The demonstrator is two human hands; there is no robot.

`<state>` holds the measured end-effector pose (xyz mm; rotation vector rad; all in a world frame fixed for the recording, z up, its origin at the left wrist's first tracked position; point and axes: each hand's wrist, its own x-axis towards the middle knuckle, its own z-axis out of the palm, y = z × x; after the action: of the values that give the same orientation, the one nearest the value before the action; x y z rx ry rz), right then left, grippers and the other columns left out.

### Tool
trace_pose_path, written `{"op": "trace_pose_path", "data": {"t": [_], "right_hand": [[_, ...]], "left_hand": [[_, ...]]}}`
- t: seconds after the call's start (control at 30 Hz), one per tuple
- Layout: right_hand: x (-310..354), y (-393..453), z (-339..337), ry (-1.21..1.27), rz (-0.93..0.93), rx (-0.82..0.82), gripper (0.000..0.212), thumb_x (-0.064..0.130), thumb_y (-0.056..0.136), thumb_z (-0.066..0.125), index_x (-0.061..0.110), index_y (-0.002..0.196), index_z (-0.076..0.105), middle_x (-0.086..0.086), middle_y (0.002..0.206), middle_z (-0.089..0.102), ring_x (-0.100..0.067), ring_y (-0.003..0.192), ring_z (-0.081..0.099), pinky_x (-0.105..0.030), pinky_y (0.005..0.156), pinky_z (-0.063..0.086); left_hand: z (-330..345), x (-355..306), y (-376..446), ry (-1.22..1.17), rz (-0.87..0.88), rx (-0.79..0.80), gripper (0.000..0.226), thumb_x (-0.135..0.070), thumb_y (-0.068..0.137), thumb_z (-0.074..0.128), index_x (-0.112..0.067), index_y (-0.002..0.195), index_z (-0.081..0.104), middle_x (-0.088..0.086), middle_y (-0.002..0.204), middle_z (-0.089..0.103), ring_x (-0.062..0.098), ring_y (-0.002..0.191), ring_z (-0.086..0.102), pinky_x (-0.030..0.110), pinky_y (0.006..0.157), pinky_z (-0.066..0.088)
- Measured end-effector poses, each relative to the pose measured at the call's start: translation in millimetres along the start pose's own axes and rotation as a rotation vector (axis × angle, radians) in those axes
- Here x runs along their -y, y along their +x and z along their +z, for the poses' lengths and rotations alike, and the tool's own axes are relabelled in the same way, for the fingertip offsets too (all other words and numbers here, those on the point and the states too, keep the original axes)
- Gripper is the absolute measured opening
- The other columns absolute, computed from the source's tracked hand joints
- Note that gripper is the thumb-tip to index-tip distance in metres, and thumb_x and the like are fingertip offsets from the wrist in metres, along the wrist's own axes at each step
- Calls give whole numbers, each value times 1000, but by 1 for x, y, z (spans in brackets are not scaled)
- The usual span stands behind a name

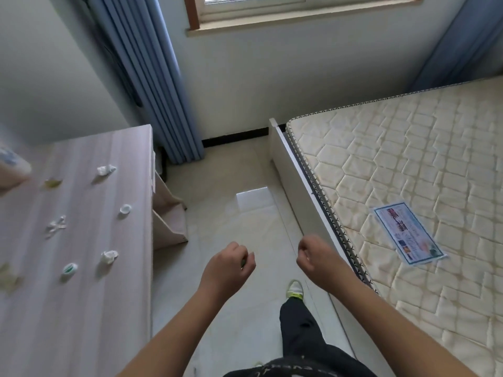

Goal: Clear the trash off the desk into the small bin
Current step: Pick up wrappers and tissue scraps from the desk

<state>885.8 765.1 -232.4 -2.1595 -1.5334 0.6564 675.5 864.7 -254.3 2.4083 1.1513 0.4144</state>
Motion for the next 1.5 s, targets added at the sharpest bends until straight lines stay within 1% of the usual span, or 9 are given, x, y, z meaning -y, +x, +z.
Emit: {"op": "trace_pose_path", "data": {"t": [0.13, 0.37, 0.6, 0.77, 0.97, 1.1, 1.2, 1.33, 1.5], "right_hand": [[-12, 75, -12, 6, -26, -28, 18, 14, 87, 48, 7, 71, 46, -10, 67, 51, -26, 62, 48, -39, 58, 40], [-28, 198, -47, -140, -85, -24, 24, 31, 91, 34, 19, 70, 36, -4, 58, 50, -31, 55, 48, -36, 51, 37], [-5, 294, -44, -211, -256, 86, 23, 33, 90, 32, 19, 72, 34, -2, 60, 49, -30, 54, 42, -35, 49, 31], [42, 350, -17, -253, -396, 193, 17, 31, 86, 35, 20, 74, 37, 0, 66, 51, -27, 57, 47, -33, 51, 34], [118, 409, 32, -291, -529, 273, 13, 27, 86, 42, 17, 79, 40, -3, 71, 56, -30, 57, 47, -36, 51, 38], [170, 446, 54, -301, -597, 335, 13, 24, 88, 42, 15, 81, 38, -4, 71, 52, -33, 58, 49, -38, 51, 38], [212, 469, 67, -329, -652, 343, 14, 24, 89, 43, 15, 78, 38, -5, 71, 50, -34, 57, 46, -41, 51, 41], [263, 500, 92, -330, -703, 344, 20, 20, 89, 43, 13, 73, 34, -7, 65, 43, -32, 50, 38, -41, 47, 35], [317, 526, 123, -333, -791, 407, 20, 24, 91, 41, 13, 76, 36, -4, 68, 45, -31, 53, 41, -37, 47, 31]], "left_hand": [[9, 13, 58, 36, -135, 5, 28, -30, 89, 51, -12, 69, 46, 5, 67, 49, 26, 58, 48, 35, 52, 39], [-4, 20, 160, 206, -321, -50, 27, -37, 86, 44, -22, 67, 33, 2, 54, 50, 30, 55, 53, 30, 47, 25], [-29, 46, 198, 219, -435, -182, 17, -32, 87, 50, -22, 75, 44, -1, 63, 52, 23, 55, 52, 28, 45, 31], [-50, 93, 196, 140, -579, -254, 11, -34, 90, 51, -24, 87, 50, -3, 79, 55, 21, 65, 54, 31, 50, 41], [-81, 177, 201, 64, -670, -353, 15, -37, 92, 50, -24, 85, 52, -4, 82, 52, 21, 62, 54, 31, 52, 44], [-113, 229, 214, 56, -726, -366, 9, -31, 91, 56, -24, 88, 61, 0, 84, 55, 22, 64, 57, 27, 51, 37], [-141, 264, 219, 36, -726, -392, 6, -28, 89, 59, -24, 86, 63, 1, 83, 55, 25, 63, 57, 29, 52, 42], [-178, 305, 221, 36, -746, -430, 23, -36, 91, 55, -16, 82, 62, 1, 81, 54, 25, 61, 56, 33, 54, 44], [-211, 337, 215, 25, -830, -521, 25, -34, 88, 58, -15, 71, 57, 0, 75, 51, 25, 58, 52, 36, 53, 46]]}}
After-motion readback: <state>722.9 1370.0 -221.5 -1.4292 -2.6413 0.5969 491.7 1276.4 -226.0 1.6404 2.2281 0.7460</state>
